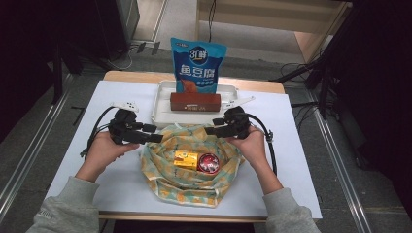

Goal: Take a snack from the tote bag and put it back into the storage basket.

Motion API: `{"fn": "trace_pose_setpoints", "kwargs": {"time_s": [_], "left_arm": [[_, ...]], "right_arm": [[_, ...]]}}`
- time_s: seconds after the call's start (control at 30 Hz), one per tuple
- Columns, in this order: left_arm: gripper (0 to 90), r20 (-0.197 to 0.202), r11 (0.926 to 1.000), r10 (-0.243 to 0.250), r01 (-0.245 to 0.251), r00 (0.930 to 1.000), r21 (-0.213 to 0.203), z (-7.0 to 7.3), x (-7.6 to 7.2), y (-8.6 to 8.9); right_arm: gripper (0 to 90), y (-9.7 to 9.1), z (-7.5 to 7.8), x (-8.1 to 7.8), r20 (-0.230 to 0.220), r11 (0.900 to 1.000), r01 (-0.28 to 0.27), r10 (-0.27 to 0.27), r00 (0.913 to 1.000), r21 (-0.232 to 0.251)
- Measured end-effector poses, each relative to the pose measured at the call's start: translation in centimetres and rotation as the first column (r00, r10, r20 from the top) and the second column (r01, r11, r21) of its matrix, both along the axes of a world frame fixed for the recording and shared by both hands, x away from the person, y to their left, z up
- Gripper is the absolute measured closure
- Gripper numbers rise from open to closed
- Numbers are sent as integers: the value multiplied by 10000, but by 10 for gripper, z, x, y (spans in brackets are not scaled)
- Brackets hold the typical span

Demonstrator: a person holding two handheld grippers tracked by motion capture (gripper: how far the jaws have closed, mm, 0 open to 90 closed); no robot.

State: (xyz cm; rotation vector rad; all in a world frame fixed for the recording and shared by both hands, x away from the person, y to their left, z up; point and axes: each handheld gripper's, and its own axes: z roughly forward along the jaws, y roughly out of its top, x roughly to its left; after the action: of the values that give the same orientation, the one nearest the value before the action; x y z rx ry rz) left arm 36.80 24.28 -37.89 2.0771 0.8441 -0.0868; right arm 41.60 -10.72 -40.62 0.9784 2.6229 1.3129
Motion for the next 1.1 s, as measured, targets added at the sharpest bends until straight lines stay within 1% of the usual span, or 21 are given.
{"fn": "trace_pose_setpoints", "kwargs": {"time_s": [0.17, 0.23, 0.27, 0.3, 0.4, 0.47, 0.5, 0.53, 0.6, 0.67, 0.73, 0.8, 0.83, 0.9, 0.93, 0.97, 1.0, 1.03, 1.1], "left_arm": [[392, 77, 9997, -244, 243, 9997, 44, 1, -4, -8], [392, 104, 9994, -344, 343, 9994, 73, 1, -4, -10], [392, 94, 9993, -369, 369, 9993, 52, 0, -5, -12], [392, 106, 9990, -420, 419, 9991, 124, -1, -5, -13], [395, 64, 9986, -518, 517, 9986, 150, -6, -5, -18], [395, -14, 9976, -640, 640, 9980, 249, -10, -4, -22], [395, -24, 9973, -687, 687, 9976, 273, -11, -5, -23], [396, 15, 9960, -823, 822, 9966, 350, -13, -4, -24], [399, 26, 9936, -1020, 1017, 9948, 500, -17, -5, -26], [401, -18, 9930, -1094, 1093, 9940, 436, -19, -5, -26], [403, -99, 9925, -1118, 1121, 9937, 482, -21, -5, -26], [403, -139, 9909, -1299, 1303, 9914, 325, -22, -7, -28], [403, -114, 9898, -1377, 1380, 9904, 353, -23, -8, -29], [403, -299, 9847, -1740, 1736, 9843, -159, -26, -11, -28], [402, -364, 9839, -1776, 1768, 9834, -261, -28, -12, -27], [402, -370, 9841, -1769, 1762, 9835, -208, -29, -13, -27], [402, -408, 9838, -1790, 1789, 9830, -47, -31, -14, -27], [402, -439, 9822, -1873, 1877, 9813, 62, -32, -14, -28], [401, -427, 9802, -1969, 1977, 9795, 134, -33, -17, -30]], "right_arm": [[447, 3, -2, -5, -22, 10000, -19, 19, 10000, 76], [447, 5, -3, -8, -59, 10000, -19, 18, 10000, -90], [447, 5, -4, -9, -9, 10000, -28, 28, 10000, -77], [447, 5, -4, -10, -67, 10000, -30, 30, 10000, -9], [447, 4, -3, -14, -39, 10000, -38, 38, 10000, 9], [447, 4, -3, -17, -70, 10000, -79, 79, 9999, -4], [449, 4, -2, -19, -16, 10000, -24, 24, 10000, -16], [453, 3, -3, -20, 94, 10000, -7, 7, 10000, 1], [452, 3, -2, -22, 45, 10000, 79, -79, 10000, 43], [452, 2, -2, -22, 79, 10000, 39, -39, 10000, 62], [452, 0, -2, -24, 58, 9999, 108, -108, 9999, 74], [452, -1, -1, -25, 56, 9999, 150, -150, 9999, 65], [452, -1, -1, -25, 37, 9999, 132, -133, 9999, 91], [452, -2, -1, -26, 82, 9999, 137, -137, 9999, 88], [451, -2, -1, -27, 68, 9999, 101, -101, 9999, 109], [451, -2, -1, -27, 82, 9999, 90, -91, 9999, 130], [451, -1, -1, -27, 43, 9998, 107, -108, 9999, 139], [450, 0, -1, -27, 81, 9999, 74, -75, 9999, 104], [450, 1, -1, -27, 54, 9999, 79, -79, 10000, 95]]}}
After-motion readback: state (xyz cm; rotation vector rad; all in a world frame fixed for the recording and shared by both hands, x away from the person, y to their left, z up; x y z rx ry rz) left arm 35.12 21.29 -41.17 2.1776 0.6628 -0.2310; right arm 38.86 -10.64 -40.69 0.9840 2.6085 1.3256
